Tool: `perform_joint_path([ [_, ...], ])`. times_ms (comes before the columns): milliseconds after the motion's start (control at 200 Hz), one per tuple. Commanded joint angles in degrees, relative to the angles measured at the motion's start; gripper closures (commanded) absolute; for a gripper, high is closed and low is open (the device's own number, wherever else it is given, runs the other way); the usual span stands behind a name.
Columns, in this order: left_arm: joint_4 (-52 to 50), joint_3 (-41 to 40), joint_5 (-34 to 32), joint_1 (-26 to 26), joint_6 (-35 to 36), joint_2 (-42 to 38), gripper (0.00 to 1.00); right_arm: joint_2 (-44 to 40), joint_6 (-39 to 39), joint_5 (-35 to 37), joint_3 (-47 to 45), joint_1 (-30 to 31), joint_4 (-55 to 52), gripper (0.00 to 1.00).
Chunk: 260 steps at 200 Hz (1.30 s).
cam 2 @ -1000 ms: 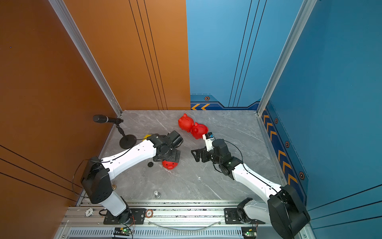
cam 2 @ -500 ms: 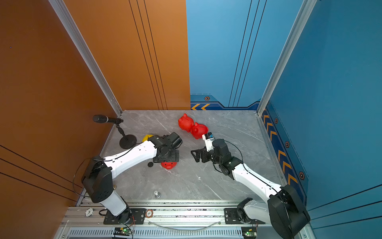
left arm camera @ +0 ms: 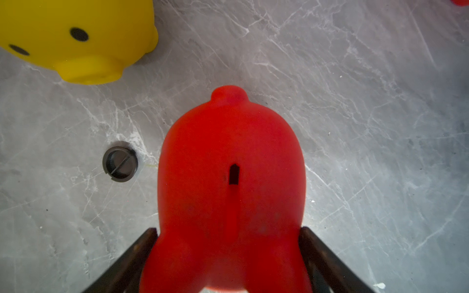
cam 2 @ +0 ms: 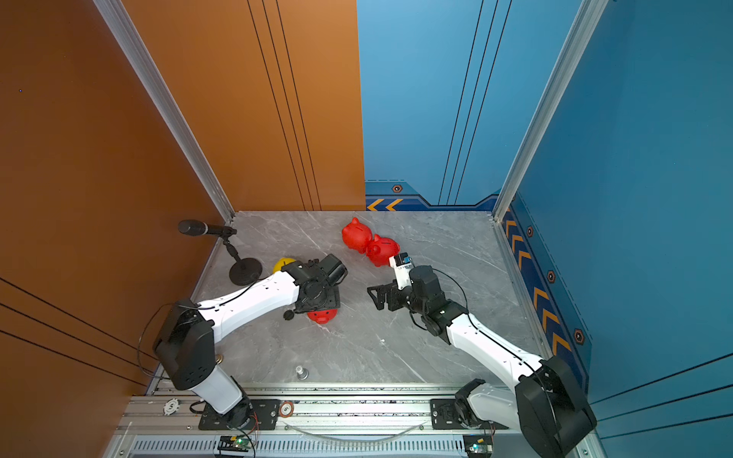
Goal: Open piggy banks
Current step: Adjust the piggy bank at the center of the board.
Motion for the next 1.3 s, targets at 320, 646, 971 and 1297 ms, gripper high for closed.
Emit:
perform_joint_path([
  [320, 18.5, -7.3, 22.5, 1.2, 5.8, -6.1, 0.45, -1.7, -1.2, -0.9, -0.3, -0.4, 0.6, 0.0],
  [646, 49.9, -23.5, 43.6, 6.4, -1.4, -7.1, 0.46, -1.2, 0.4, 1.1, -0.5, -0.9, 1.6, 0.0],
  [971, 47.1, -27.6, 47.9, 13.3, 3.7, -9.7, 0.02, 1.6, 0.5, -0.5, 0.2, -1.2, 0.9, 0.0],
  [1297, 44.4, -26.9, 50.1, 16.6, 7.8, -8.8, 0.02, 4.0, 3.1, 5.8, -1.1, -1.2, -0.3, 0.0],
])
